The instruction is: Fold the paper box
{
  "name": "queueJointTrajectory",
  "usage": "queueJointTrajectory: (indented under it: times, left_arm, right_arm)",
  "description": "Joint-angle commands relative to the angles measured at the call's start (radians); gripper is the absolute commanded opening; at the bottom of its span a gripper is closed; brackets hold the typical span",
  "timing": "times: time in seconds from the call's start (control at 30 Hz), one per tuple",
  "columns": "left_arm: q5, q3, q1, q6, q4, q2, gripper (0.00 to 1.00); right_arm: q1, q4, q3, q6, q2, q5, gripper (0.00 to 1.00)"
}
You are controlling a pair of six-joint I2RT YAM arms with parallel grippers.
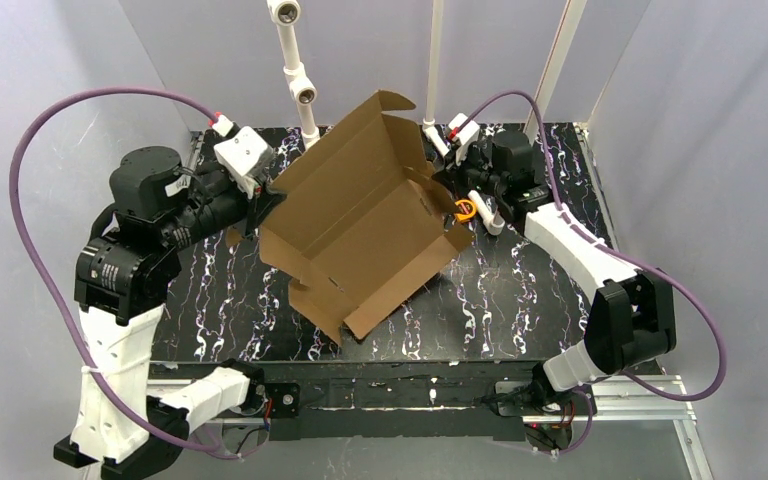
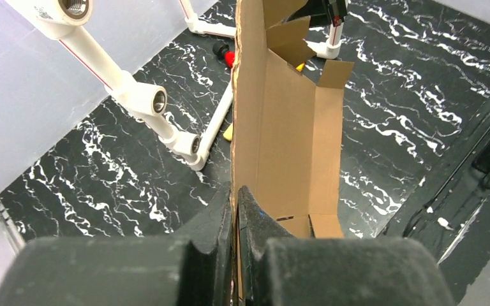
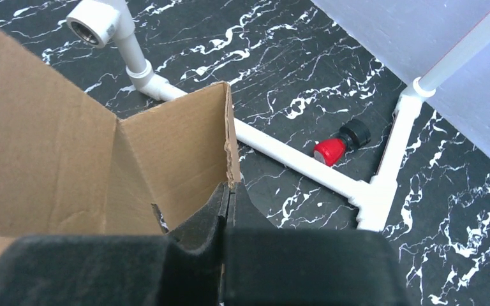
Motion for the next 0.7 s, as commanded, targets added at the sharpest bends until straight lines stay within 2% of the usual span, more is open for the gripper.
queueJointTrajectory:
  times: [0.0,0.2,0.47,0.67]
  left_arm:
    - [-0.102,0.074,-0.056,0.066,0.030,0.038,0.00]
    - [-0.082,0.106,-0.131,0.001,0.003,0.124,0.00]
    - [-0.078,-0.041,-0.191,-0.047,-0.011,0.099,0.00]
    - [-0.116,0.047,-0.216,-0.029,-0.022,0.139,0.00]
  right_arm:
    - [0.002,0.172,-0.051,0.082,0.005,0.108,0.01]
    - [0.002,0.242,-0.175,0.117,-0.039,0.136,0.01]
    - [-0.011,0.388,-0.338,0.201,-0.074,0.129,0.01]
    - [-0.015,0.521,-0.336,0.320,-0.013,0.123,0.01]
